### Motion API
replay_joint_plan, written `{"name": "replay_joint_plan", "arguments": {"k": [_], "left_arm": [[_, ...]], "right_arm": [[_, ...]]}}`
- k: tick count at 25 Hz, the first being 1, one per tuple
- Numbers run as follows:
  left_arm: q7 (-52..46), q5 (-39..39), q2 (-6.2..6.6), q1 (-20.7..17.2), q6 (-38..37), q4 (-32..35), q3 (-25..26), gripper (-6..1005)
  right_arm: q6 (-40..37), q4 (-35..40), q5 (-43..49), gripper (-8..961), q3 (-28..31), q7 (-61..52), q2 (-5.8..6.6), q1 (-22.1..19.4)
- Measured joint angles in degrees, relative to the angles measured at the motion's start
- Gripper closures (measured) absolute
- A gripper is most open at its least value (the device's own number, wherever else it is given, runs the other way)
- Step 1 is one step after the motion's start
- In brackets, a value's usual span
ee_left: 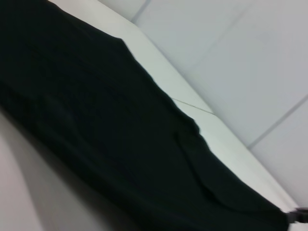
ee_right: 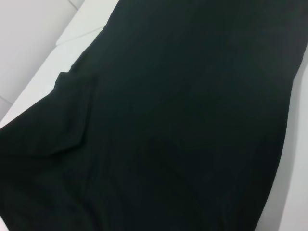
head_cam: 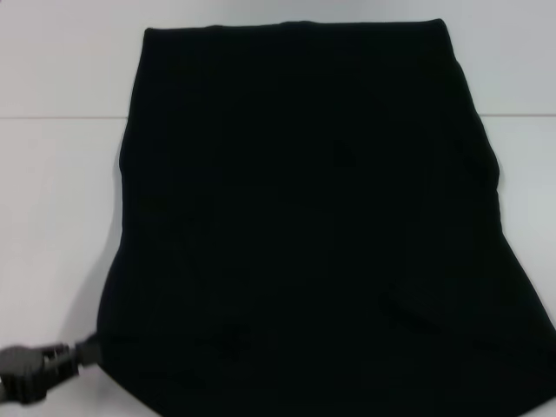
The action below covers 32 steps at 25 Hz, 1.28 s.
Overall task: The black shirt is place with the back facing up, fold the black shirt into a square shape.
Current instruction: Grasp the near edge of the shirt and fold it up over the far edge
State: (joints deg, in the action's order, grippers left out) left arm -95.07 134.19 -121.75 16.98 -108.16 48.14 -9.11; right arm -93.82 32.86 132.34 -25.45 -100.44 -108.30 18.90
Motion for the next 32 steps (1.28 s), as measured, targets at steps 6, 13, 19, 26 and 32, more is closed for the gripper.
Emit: {"name": "replay_joint_plan", "arguments": {"k": [6, 13, 19, 26, 32], "left_arm": [[1.4, 0.8, -0.64, -1.4, -4.3, -0.4, 0.4, 947], [0.9, -0.1, 0.14, 2.0, -2.2, -2.5, 0.6, 947], [-1.6, -3.5, 3.58, 10.2, 7.0, -8.5, 1.5, 947], [-3.3, -5.6, 7.31, 20.6, 23.9, -16.8, 2.3, 947], [-3.1, -5.7, 7.22, 26.4, 37.8, -18.4, 0.4, 949]], "right_arm": [[-2.7, 1.0, 0.1, 873, 1.0, 1.4, 0.64, -2.2], [-3.5, 1.2, -0.3, 863, 3.5, 1.4, 0.77, 0.8], [-1.9, 1.3, -0.5, 855, 9.7, 1.3, 0.24, 6.9], [11.9, -1.2, -0.5, 846, 11.8, -1.1, -1.83, 15.3], [22.9, -5.4, -0.5, 838, 11.5, -1.7, -2.99, 20.6]]}}
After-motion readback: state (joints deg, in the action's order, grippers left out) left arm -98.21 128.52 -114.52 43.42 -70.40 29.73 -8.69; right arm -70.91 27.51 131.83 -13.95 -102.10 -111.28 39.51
